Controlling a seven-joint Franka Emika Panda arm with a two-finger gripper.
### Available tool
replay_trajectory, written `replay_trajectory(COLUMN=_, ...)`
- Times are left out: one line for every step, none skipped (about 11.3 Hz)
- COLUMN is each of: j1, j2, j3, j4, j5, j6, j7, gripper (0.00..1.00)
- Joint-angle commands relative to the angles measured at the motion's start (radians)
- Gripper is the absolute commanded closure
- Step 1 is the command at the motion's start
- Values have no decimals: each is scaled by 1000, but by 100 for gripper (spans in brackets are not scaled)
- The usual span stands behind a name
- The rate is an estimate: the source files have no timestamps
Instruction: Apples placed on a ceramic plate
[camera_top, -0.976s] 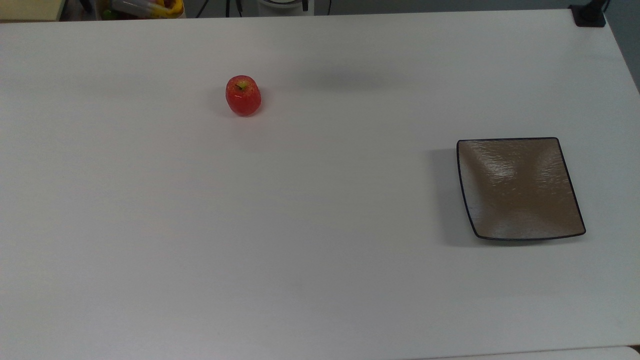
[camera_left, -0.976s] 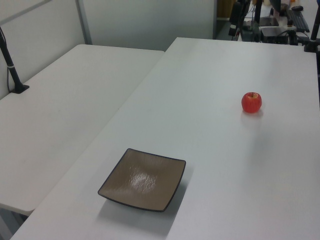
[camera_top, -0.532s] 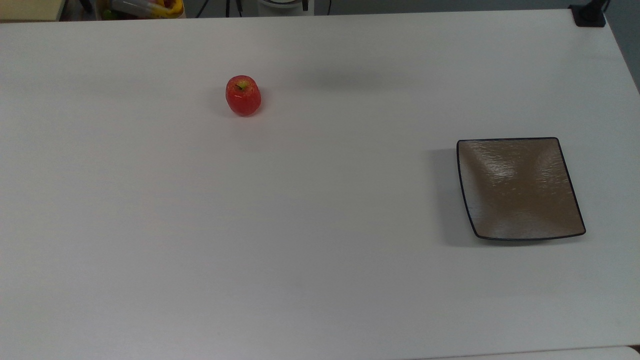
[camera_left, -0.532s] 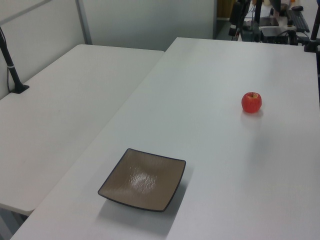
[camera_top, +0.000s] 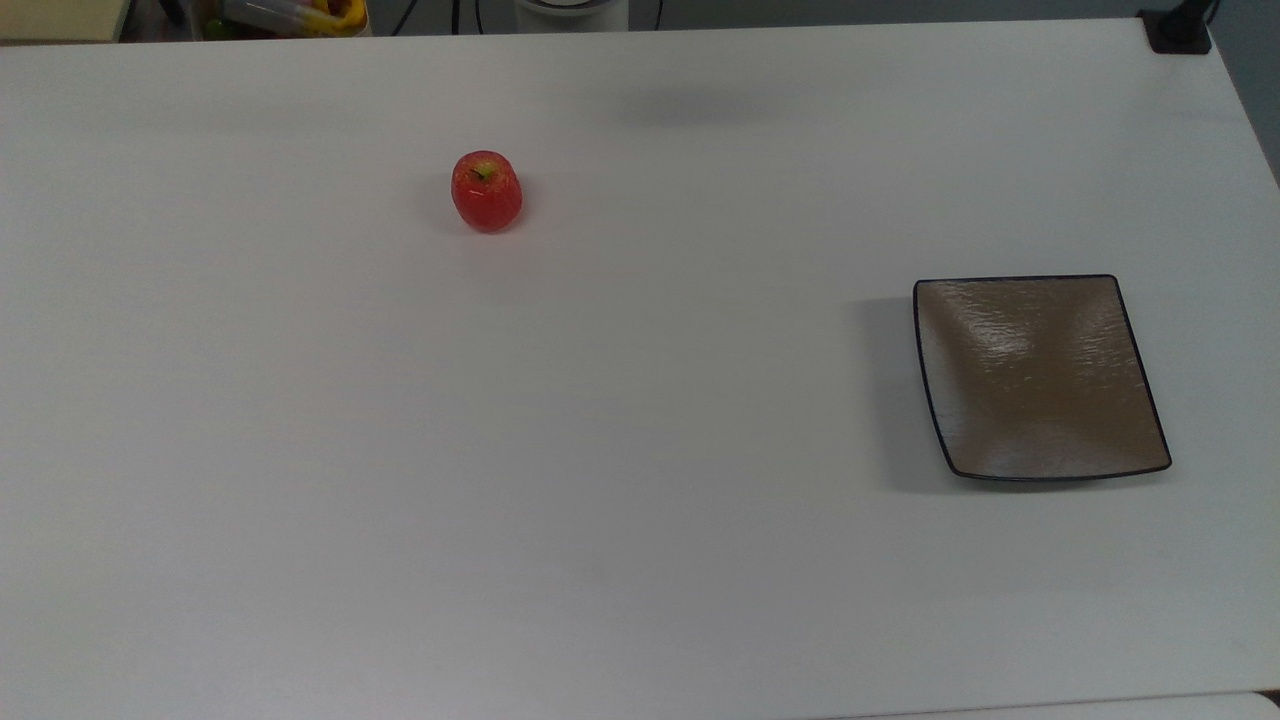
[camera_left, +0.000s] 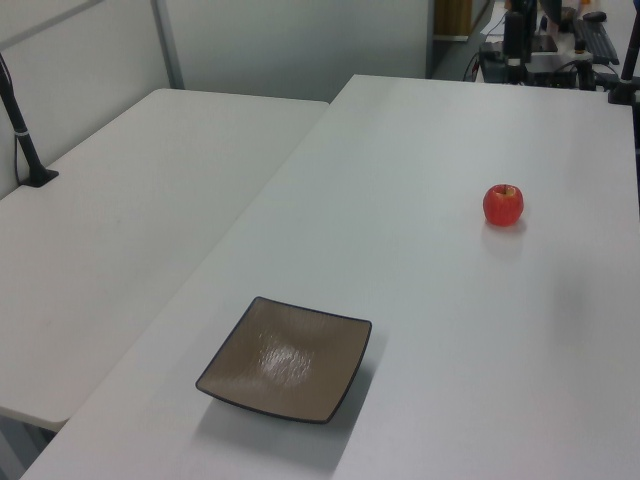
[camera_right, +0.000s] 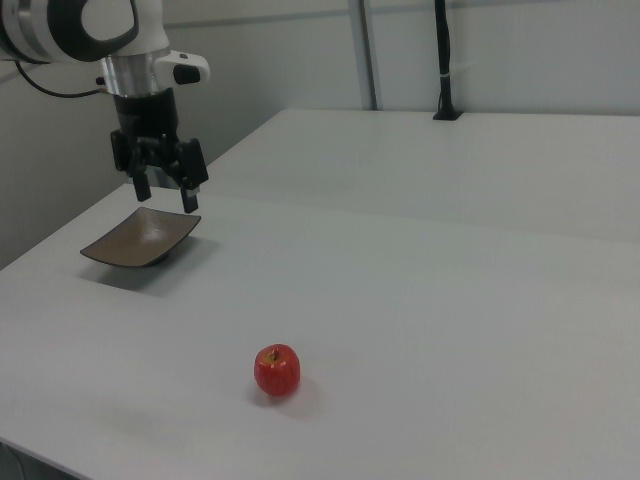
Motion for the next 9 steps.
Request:
replay_trajectory(j1=9, j2=-92, j3=-21, j4=-133, j5=-4, j6=-51, j7=-43, gripper=0)
replay_trajectory(j1=10, j2=-128, j3=-38, j4=-193, j5=-5, j6=-57, j7=-69, gripper=0)
replay_trajectory(j1=16, j2=-168, j3=-52, j4=-270, j5=-7, j6=-48, j7=-100, gripper=0)
replay_trajectory(j1=16, j2=-195, j3=-53, j4=-340, j5=-15, j6=-40, j7=-137, gripper=0)
replay_trajectory(j1=16, j2=-220, j3=-53, j4=-405, j5=-30, j6=-2, j7=-149, gripper=0)
replay_trajectory(j1=16, j2=-246, j3=-53, j4=-477, j5=-33, j6=70, j7=-153, gripper=0)
replay_trajectory(j1=15, j2=-258, j3=-53, j4=-541, j5=-45, j6=159, j7=-153, gripper=0)
replay_trajectory(j1=15, j2=-257, j3=-52, j4=-582, j5=-62, j6=231, j7=-156, gripper=0)
replay_trajectory(j1=10, j2=-255, j3=-52, j4=-629, j5=-74, j6=312, j7=-168, gripper=0)
